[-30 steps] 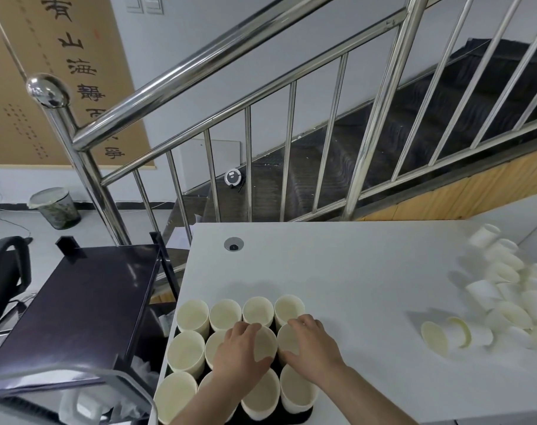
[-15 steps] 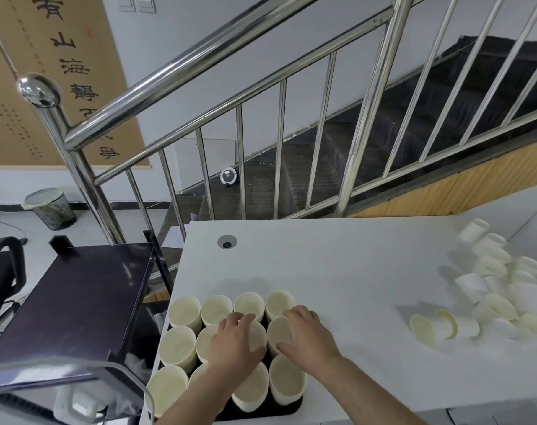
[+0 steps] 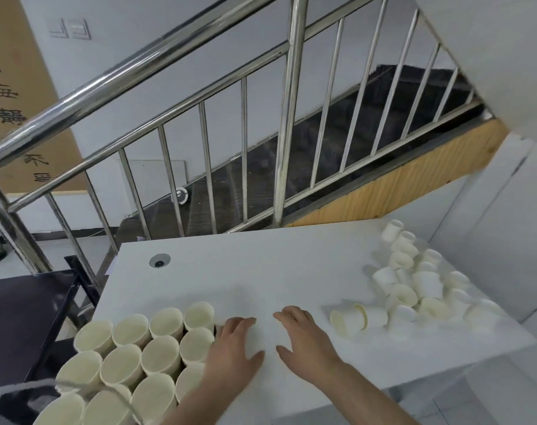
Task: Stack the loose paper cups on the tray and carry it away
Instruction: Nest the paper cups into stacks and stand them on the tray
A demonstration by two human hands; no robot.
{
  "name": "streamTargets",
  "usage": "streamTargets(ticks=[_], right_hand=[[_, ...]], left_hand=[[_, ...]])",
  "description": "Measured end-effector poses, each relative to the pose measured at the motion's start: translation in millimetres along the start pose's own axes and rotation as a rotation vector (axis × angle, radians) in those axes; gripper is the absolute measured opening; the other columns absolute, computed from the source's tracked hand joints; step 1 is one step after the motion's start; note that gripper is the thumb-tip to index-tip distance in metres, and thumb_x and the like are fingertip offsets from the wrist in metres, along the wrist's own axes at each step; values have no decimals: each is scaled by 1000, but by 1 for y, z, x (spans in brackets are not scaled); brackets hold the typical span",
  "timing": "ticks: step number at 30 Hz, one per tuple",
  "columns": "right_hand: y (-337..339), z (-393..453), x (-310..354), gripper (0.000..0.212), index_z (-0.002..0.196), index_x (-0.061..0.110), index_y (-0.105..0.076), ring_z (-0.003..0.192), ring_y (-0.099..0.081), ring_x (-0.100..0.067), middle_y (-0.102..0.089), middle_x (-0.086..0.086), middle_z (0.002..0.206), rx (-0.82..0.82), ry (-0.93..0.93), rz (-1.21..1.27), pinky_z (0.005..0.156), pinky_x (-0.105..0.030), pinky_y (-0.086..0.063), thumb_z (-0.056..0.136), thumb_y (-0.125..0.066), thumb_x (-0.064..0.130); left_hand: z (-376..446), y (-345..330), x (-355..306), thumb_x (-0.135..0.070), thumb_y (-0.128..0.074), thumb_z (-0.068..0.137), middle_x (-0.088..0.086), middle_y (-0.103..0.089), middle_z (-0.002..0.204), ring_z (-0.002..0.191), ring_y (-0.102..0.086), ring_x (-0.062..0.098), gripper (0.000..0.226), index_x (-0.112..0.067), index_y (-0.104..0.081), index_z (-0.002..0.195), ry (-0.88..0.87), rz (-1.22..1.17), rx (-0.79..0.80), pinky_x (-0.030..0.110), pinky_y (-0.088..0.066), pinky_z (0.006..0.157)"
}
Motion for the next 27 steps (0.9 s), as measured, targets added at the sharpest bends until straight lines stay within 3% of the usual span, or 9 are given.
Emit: streamTargets(ticks=[13,27], right_hand=[[46,-59,-158,62,149,24,-26,137,-27,-12,-25,9,149,45,-139,-46,100,-27,-43,94,-54,22],[34,7,-257,69,151,23,-22,141,-20,-15,-25,7,151,189,-216,-106,103,-27,-42,91,-56,13]], left_hand=[[19,-94,-130,-41,-58,84,-17,-36,134,124,-38,5,60,-34,-34,139,-66,-29,63,19,-38,99],[111,-180,-130,-44,-60,83,-12,-34,138,128,-35,9,68,-30,-30,142,7,-23,247,23,-40,99]])
Point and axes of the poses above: each hand's wrist, its own z-axis towards the middle knuckle, its own y-axis out of the back of the hand, x = y × z, the point moved 10 cm from there along z, towards the middle knuckle
